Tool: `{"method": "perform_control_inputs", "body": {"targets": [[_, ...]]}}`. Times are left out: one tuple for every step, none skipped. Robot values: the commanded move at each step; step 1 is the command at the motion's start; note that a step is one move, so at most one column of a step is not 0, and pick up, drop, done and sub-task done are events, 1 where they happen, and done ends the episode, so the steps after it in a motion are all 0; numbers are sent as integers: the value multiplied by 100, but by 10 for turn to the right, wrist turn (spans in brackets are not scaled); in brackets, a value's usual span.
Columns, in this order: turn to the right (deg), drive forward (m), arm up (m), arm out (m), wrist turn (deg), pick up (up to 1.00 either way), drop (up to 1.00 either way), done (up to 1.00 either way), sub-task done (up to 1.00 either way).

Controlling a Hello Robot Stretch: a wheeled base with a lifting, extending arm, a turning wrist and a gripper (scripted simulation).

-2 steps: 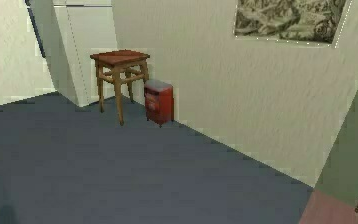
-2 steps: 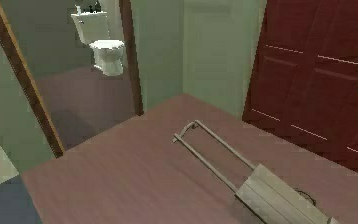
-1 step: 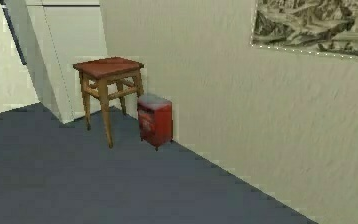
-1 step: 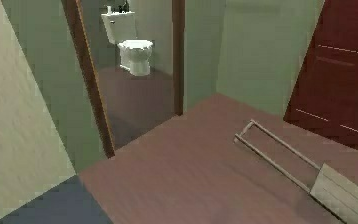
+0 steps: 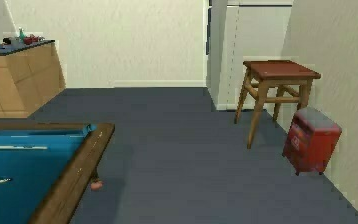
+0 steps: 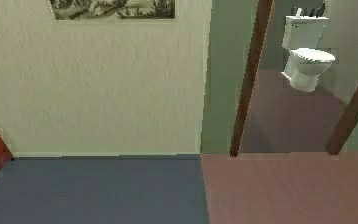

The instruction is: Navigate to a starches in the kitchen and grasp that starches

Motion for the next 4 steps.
{"method": "perform_control_inputs", "body": {"targets": [[0,100,0,0,0,0,0,0,0],[0,70,0,0,0,0,0,0,0],[-450,0,0,0,0,0,0,0,0],[-30,0,0,0,0,0,0,0,0]]}}
